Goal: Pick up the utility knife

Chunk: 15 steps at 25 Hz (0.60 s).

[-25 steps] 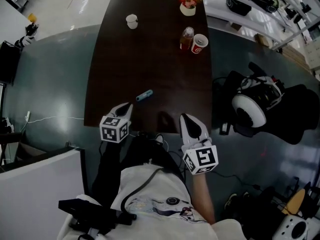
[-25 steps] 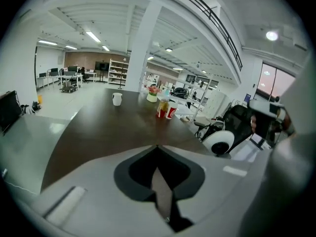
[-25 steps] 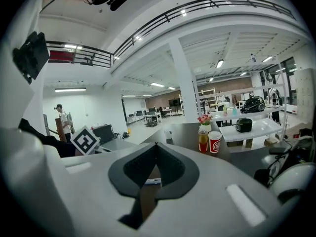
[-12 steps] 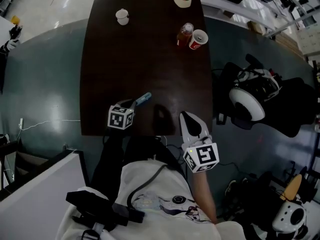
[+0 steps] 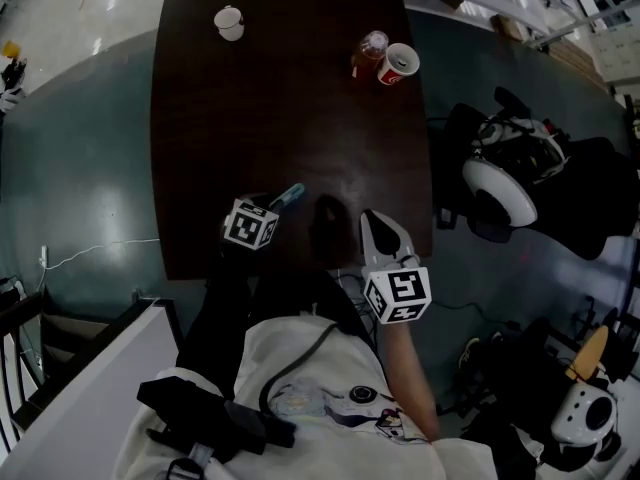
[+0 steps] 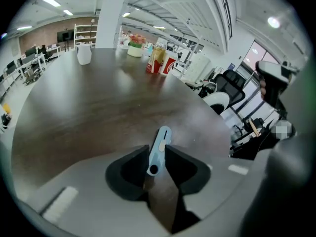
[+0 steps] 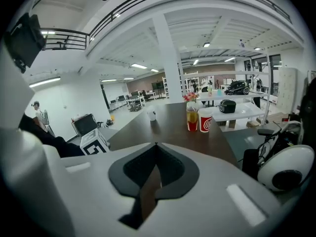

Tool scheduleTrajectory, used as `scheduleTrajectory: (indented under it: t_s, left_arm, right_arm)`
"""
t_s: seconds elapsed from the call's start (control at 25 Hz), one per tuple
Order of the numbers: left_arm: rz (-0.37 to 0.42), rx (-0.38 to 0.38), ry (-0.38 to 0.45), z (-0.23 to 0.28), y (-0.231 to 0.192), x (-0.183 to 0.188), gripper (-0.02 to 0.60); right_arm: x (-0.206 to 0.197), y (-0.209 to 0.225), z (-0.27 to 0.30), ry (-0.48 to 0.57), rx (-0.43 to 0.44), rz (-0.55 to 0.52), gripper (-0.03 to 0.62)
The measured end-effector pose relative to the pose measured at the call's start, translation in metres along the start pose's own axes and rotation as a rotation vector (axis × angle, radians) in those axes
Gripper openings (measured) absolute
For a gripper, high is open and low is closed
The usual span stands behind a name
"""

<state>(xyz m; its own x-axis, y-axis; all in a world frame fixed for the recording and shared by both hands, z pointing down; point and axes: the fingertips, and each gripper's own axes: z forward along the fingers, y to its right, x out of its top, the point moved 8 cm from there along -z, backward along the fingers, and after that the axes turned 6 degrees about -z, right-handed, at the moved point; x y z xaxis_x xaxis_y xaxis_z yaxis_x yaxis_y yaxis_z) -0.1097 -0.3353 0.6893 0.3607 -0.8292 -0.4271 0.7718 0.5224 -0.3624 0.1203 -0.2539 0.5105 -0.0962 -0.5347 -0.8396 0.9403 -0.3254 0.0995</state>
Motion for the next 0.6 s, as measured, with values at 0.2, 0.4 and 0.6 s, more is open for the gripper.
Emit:
scheduleTrajectory:
  t_s: [0.2, 0.4, 0.6]
  left_arm:
    - [0.047, -0.024, -0.065, 0.013, 0.003, 0.002, 0.114]
    - [0.059, -0.032, -0.116, 0.019, 0.006, 0.000, 0.117]
    - [0.044, -0.037, -0.130, 0.022, 0.008, 0.000, 0.120]
  right_arm:
    - [-0.010, 0.004, 0.021, -0.046, 0.014, 0.015, 0.002]
    - [-0.005, 0.000, 0.022, -0.046, 0.040, 0.013, 0.002]
    - [-0.003, 0.002, 0.020, -0.046, 0.045, 0.015, 0.002]
